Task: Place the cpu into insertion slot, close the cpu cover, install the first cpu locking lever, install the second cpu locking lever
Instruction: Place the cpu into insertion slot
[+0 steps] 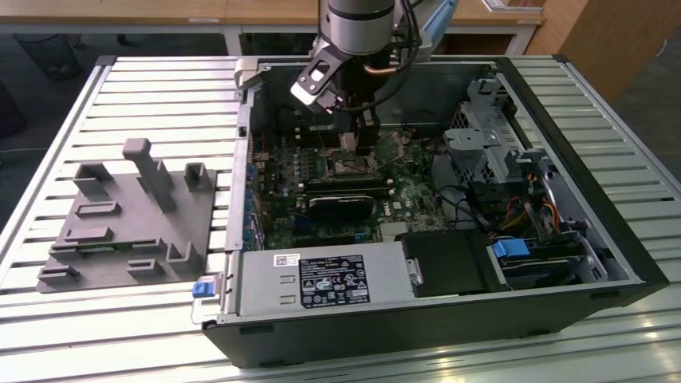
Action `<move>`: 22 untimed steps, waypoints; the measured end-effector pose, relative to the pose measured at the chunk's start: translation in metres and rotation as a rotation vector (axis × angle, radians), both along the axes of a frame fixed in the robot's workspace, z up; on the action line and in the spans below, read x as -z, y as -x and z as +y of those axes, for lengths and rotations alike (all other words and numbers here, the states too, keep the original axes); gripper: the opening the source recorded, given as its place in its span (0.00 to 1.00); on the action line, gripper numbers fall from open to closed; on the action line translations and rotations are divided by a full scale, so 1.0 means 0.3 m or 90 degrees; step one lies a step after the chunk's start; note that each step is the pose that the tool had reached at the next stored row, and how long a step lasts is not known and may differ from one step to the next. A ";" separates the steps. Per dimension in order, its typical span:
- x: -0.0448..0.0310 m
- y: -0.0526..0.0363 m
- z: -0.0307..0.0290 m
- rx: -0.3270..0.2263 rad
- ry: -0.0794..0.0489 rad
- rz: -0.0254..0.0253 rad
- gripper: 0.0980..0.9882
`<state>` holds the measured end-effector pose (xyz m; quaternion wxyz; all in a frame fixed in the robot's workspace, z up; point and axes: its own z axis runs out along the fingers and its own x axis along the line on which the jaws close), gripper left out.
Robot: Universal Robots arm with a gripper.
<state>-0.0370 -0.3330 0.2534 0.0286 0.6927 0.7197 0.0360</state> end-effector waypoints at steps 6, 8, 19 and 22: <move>0.006 0.000 0.004 0.000 0.000 -0.0001 0.49; 0.010 0.000 0.007 0.000 0.000 0.0000 0.49; 0.074 0.001 0.037 0.002 0.004 0.0000 0.49; 0.089 0.003 0.038 0.006 0.005 0.0000 0.49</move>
